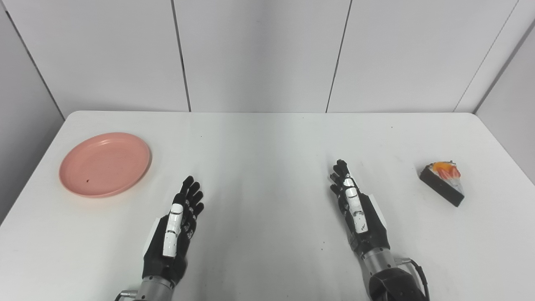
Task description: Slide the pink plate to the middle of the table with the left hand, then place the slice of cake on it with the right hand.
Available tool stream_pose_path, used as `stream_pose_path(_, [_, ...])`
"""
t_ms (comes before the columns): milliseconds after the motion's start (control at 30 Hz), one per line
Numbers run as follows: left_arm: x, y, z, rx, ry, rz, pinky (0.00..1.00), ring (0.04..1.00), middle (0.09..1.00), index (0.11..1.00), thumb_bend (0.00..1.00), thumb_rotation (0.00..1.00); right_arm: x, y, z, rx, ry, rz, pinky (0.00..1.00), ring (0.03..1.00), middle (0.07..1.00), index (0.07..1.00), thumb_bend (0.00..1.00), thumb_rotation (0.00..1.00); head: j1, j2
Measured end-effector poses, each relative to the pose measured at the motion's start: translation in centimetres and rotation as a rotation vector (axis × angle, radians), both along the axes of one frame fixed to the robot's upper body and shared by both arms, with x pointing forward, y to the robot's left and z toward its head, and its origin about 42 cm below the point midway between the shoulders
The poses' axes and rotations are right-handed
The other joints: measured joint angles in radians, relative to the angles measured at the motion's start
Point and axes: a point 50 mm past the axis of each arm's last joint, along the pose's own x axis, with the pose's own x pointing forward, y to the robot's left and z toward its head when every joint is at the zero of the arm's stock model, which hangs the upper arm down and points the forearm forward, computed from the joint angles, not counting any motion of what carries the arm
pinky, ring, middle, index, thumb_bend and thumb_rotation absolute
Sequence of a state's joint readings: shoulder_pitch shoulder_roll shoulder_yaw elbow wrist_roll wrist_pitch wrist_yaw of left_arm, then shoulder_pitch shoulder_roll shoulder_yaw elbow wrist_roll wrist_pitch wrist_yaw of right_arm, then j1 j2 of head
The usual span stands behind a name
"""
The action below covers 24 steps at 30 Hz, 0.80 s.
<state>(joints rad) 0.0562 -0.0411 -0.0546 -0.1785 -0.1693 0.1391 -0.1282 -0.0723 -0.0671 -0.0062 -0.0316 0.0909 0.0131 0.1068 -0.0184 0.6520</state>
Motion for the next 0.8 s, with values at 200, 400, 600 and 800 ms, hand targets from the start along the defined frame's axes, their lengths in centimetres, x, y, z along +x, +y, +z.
stream_pose_path(200, [0.07, 0.27, 0.01, 0.018, -0.002, -0.011, 1.00, 1.000, 1.000, 1.000, 0.48, 1.00, -0.03, 0.12, 0.01, -0.014, -0.001, 0.002, 1.00, 0.989, 1.000, 1.000, 0.50, 1.00, 0.000, 0.003])
stream_pose_path(400, [0.33, 0.30, -0.14, 0.026, 0.002, -0.022, 1.00, 1.000, 1.000, 0.997, 0.51, 1.00, -0.03, 0.22, -0.01, -0.023, -0.003, 0.004, 1.00, 0.989, 1.000, 1.000, 0.49, 1.00, 0.000, 0.000])
stream_pose_path(600, [0.50, 0.29, -0.16, 0.050, -0.008, -0.026, 1.00, 0.997, 1.000, 1.000, 0.47, 1.00, -0.03, 0.24, -0.02, -0.037, -0.005, -0.001, 0.99, 0.979, 1.000, 1.000, 0.49, 1.00, -0.003, -0.002])
stream_pose_path(800, [0.53, 0.34, -0.14, 0.048, -0.009, -0.025, 1.00, 1.000, 1.000, 1.000, 0.51, 1.00, -0.11, 0.28, 0.12, -0.051, -0.010, -0.002, 0.99, 0.984, 1.000, 1.000, 0.48, 1.00, -0.005, 0.000])
